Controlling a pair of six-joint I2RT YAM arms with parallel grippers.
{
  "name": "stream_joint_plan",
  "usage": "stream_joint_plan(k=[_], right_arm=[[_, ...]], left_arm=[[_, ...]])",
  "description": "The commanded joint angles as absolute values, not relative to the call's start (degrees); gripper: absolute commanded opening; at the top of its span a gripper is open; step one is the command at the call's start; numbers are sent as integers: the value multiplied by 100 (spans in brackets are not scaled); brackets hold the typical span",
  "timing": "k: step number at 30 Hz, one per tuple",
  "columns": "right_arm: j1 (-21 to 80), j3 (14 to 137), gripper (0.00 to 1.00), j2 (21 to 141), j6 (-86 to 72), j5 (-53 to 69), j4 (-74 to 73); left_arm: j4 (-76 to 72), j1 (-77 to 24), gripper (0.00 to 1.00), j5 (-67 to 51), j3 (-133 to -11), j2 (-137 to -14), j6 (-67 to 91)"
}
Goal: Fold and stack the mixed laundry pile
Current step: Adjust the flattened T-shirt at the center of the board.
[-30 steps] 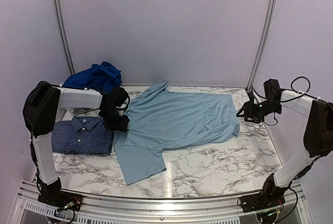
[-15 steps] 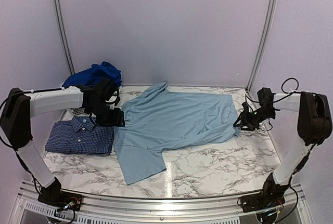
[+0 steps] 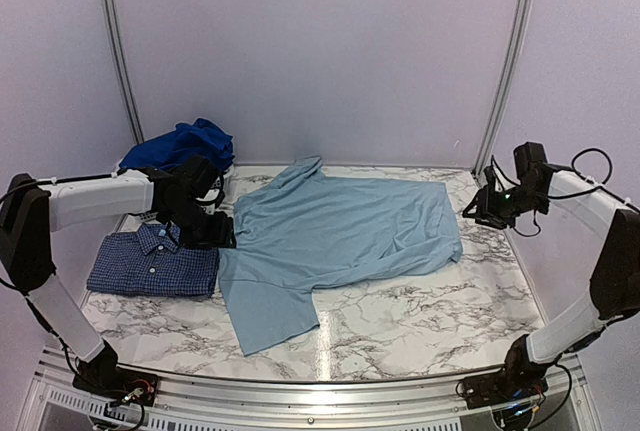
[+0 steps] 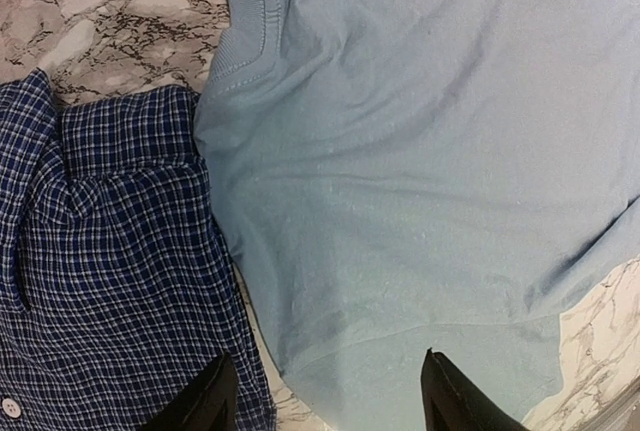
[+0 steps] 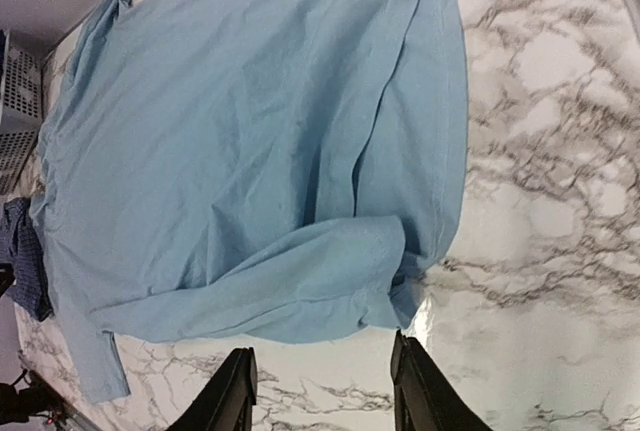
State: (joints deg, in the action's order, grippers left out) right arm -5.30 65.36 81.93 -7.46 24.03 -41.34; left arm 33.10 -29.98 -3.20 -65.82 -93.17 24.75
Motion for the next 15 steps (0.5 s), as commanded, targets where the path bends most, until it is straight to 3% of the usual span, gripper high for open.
stream_joint_plan(k=[1, 6, 15], right_arm=[[-344, 5772, 45, 7884, -2706, 2977, -3713], [-74, 5661, 50, 8034, -3590, 2579, -3385], [-40, 6018, 35, 8772, -3781, 1775, -3485]], left_arm=[[3402, -2971, 65, -299, -6732, -9204, 2690], [3397, -2971, 66, -193, -6856, -9287, 2716], [3402, -2971, 66, -61, -6882, -9295, 2698]])
